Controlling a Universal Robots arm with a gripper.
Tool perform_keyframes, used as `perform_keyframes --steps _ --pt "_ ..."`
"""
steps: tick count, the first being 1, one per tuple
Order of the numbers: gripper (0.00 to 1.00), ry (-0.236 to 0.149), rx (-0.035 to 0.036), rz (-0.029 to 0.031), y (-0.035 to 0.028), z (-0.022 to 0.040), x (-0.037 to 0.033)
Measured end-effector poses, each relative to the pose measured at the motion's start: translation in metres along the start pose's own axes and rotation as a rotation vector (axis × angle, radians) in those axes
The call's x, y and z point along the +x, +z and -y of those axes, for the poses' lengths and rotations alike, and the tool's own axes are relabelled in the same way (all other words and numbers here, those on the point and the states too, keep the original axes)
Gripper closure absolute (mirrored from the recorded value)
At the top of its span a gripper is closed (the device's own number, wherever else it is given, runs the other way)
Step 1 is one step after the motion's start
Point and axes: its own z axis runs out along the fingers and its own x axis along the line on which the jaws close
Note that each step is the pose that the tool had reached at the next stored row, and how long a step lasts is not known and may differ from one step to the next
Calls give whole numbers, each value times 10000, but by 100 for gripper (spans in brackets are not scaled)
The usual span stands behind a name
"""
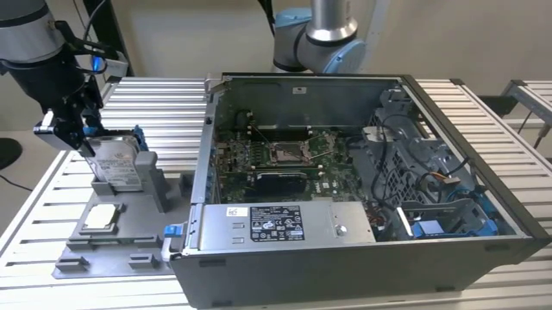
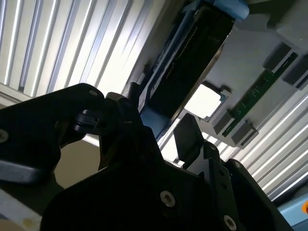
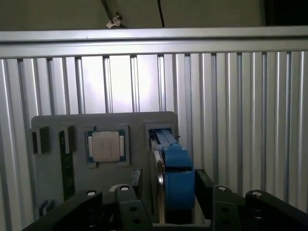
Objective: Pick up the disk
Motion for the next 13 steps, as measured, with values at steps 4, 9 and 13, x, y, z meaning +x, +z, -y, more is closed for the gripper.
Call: perform_keyframes --steps 4,9,13 --pt "0 -132 5 43 55 -11 -20" --pt "0 -243 5 56 114 -12 -27" --pt "0 -264 0 81 133 -13 -28"
